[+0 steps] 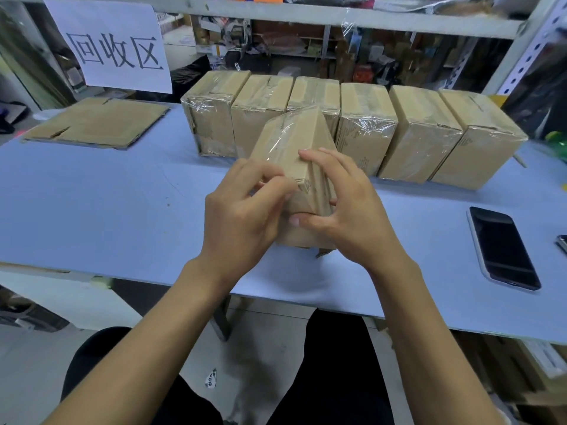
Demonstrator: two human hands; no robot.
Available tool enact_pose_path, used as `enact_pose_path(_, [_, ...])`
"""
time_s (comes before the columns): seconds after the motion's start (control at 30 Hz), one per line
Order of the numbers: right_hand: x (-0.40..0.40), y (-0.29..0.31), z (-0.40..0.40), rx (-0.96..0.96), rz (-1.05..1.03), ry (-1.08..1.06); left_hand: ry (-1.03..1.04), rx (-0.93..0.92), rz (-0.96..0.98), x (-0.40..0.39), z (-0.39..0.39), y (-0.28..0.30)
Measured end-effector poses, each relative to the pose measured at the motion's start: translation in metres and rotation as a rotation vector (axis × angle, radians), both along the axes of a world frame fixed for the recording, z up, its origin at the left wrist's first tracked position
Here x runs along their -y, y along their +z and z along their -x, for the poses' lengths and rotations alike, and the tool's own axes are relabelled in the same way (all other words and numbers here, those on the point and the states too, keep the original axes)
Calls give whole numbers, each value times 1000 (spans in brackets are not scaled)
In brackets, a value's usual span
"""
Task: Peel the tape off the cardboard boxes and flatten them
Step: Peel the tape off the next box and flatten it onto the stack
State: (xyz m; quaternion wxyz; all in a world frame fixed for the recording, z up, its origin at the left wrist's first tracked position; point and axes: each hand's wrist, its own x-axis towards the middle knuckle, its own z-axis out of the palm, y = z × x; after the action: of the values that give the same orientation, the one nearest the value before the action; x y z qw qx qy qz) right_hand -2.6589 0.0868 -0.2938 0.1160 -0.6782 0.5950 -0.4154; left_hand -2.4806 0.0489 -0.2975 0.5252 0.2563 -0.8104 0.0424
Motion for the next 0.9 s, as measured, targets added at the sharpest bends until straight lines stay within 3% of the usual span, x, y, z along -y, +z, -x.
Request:
enact_pose_path(0.17, [-3, 2, 6, 54, -56, 28, -87, 153, -140, 5, -12, 10])
enact_pose_path(0.3, [-3, 5, 3, 36, -82, 31, -99, 162, -217, -1, -15, 18])
enact_pose_path(0.53, [-7, 10, -1, -7, -144, 45, 145, -109, -277, -18, 10, 6])
enact_pose_path(0.9, [-13, 7, -2, 6, -168, 44, 227, -357, -469, -39, 38, 7])
